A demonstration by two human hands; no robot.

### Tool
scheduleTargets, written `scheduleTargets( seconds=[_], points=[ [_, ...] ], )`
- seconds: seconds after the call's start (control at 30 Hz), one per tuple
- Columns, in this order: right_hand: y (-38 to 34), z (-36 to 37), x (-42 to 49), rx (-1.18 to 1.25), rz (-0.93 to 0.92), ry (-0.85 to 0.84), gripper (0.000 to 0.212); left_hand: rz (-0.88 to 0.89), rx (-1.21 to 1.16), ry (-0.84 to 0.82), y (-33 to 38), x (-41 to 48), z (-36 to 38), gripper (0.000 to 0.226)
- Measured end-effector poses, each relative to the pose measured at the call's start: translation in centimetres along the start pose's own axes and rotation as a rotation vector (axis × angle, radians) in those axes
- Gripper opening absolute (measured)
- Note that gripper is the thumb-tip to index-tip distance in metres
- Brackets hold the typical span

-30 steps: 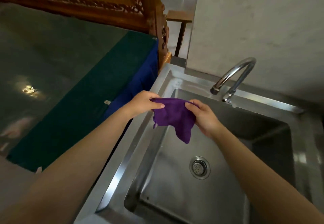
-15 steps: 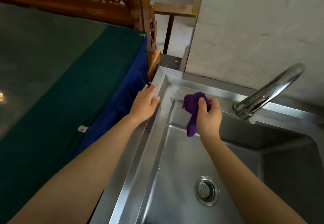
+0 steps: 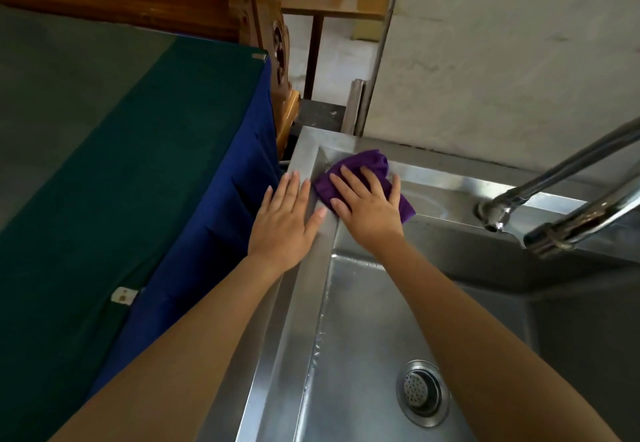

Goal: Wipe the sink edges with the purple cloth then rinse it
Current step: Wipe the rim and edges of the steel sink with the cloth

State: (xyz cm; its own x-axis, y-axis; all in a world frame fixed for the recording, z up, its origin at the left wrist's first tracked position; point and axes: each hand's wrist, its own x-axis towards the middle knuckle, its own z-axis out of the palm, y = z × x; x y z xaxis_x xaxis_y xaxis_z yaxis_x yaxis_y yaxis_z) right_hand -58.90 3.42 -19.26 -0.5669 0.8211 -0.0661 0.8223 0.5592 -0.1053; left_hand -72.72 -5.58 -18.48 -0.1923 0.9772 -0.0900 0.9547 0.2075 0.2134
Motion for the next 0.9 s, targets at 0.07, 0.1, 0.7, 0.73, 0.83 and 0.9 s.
scheduleTargets(
  seconds=[0.07,0.1,0.7,0.73,0.83,0.9],
  points=[
    [0.7,0.4,-0.3,0.015,-0.015,0.015,0.051,0.002,0.0,-0.001,0.0,0.0,0.0,0.066],
    [1.2,0.6,-0.5,0.017,-0.008,0.035,0.052,0.003,0.0,-0.004,0.0,-0.1,0.0,0.066],
    [8.2,2.3,-4.2,0.149,0.371,0.34,0.059,0.016,0.054,-0.003,0.0,-0.3,0.0,0.079],
    [7.6,2.2,-4.0,0.144,0.367,0.317,0.06,0.017,0.057,-0.003,0.0,-0.3,0.0,0.079],
    [5.2,1.5,-2.7,0.098,0.273,0.202,0.055,0.025,0.054,0.0,-0.1,-0.2,0.1,0.082],
    [2.8,1.2,-1.4,0.08,0.157,0.131,0.05,0.025,0.054,0.008,-0.2,-0.2,0.2,0.084]
  ],
)
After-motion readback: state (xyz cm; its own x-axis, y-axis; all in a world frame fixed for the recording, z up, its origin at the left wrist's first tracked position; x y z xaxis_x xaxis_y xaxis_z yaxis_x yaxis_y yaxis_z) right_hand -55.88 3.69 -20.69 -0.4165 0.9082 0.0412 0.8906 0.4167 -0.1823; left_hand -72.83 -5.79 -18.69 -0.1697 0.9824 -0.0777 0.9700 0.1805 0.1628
